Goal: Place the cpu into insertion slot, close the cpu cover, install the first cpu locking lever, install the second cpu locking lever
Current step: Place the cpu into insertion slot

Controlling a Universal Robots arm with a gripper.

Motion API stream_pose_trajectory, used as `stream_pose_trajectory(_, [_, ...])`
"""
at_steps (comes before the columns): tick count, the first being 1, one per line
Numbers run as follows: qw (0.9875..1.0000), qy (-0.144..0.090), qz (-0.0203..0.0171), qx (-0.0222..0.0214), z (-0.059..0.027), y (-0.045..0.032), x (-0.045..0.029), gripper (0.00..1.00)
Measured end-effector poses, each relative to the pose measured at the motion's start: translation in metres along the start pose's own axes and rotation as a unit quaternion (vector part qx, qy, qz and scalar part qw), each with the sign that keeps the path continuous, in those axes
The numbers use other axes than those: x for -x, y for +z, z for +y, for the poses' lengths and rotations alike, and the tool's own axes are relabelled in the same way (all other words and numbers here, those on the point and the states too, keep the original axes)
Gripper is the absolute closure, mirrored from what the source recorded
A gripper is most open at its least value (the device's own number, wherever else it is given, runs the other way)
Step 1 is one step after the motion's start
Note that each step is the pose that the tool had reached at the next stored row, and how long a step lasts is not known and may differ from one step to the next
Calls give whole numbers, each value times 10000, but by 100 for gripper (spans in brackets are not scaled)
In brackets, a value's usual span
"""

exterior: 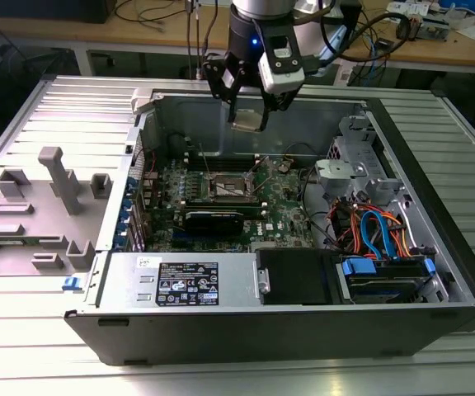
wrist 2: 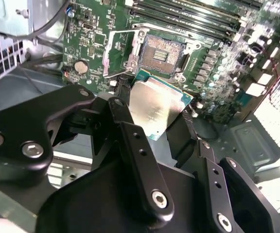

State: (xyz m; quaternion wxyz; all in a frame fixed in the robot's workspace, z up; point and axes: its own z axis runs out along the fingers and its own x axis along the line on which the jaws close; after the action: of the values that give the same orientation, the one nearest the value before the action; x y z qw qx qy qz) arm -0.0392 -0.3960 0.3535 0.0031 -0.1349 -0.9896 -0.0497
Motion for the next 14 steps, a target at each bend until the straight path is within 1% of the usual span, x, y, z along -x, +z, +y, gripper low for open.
stream_pose_trajectory(2, [9997,247,-24,4,-1,11,0,46])
stream_pose_trajectory(4, [9989,457,-45,8,-2,22,0,46])
stream_pose_trajectory(6, [9984,559,-55,10,-3,26,1,46])
stream_pose_trajectory(7, [9977,672,-66,12,-3,30,1,46])
stream_pose_trajectory(9, [9967,808,-79,15,-3,35,1,46])
stream_pose_trajectory(11, [9954,954,-94,18,-4,42,1,46])
stream_pose_trajectory(12, [9943,1064,-105,19,-5,47,1,46])
stream_pose_trajectory(14, [9928,1189,-117,21,-5,53,1,46])
